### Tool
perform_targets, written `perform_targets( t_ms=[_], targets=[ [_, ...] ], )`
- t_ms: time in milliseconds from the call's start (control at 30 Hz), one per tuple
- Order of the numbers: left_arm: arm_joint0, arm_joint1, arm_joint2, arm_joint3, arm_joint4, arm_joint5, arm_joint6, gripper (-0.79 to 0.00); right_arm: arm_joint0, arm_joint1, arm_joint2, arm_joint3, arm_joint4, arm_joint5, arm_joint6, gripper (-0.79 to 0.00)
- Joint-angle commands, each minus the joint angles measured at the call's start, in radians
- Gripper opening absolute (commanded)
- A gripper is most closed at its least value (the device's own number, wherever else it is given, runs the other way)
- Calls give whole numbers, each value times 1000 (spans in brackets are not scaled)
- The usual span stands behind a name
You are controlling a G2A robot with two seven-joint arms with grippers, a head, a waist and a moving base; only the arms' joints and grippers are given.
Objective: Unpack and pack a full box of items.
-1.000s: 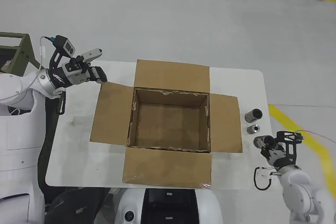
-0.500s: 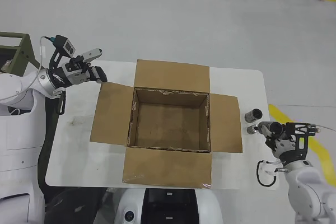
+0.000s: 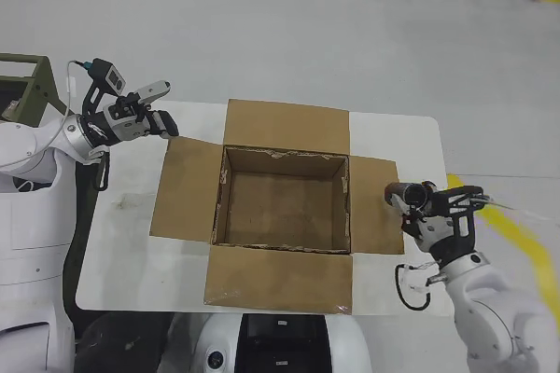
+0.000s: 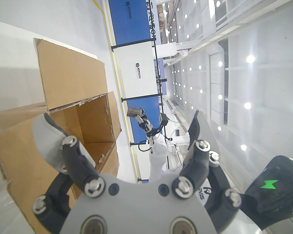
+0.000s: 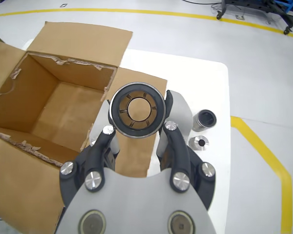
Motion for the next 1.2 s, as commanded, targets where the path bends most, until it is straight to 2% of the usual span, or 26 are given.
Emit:
perform_targets(
  t_ms=[0,533,1167],
  targets=[
    [0,0,0,0,0,0,0,0,16,0,-49,0,-33,-8,11,-785],
    [0,0,0,0,0,0,0,0,229,-21,-400,89,-110,1,94,-785],
    [0,0,0,0,0,0,0,0,459,-56,-582,304,-79,31,145,-785]
  ],
)
